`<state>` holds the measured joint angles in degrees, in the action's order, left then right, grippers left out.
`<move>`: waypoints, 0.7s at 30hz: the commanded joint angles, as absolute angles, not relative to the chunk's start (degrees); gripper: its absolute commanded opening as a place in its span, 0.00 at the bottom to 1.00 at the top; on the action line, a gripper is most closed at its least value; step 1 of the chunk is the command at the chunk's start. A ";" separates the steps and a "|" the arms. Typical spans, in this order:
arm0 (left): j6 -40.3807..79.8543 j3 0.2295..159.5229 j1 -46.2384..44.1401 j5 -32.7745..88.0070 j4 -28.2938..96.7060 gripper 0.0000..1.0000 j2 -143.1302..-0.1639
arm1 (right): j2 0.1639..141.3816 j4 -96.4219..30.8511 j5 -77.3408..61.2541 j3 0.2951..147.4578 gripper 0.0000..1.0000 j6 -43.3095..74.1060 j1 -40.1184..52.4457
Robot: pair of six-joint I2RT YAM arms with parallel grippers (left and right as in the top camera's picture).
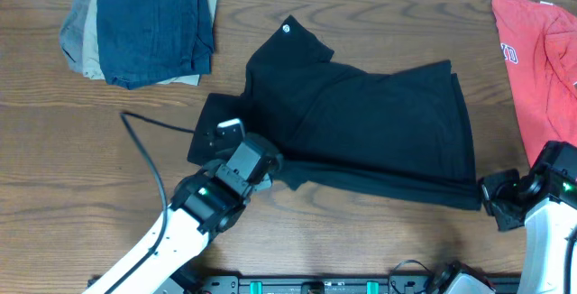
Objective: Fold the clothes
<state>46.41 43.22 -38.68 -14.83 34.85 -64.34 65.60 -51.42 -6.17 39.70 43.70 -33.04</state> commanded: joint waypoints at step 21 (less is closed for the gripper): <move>40.51 44.49 -37.52 -28.51 12.10 0.06 -85.52 | 67.77 -33.50 0.45 40.66 0.01 44.12 -22.92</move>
<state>42.98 43.24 -38.46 -24.95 13.32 -84.31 66.65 -34.33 -5.19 39.70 43.70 -24.12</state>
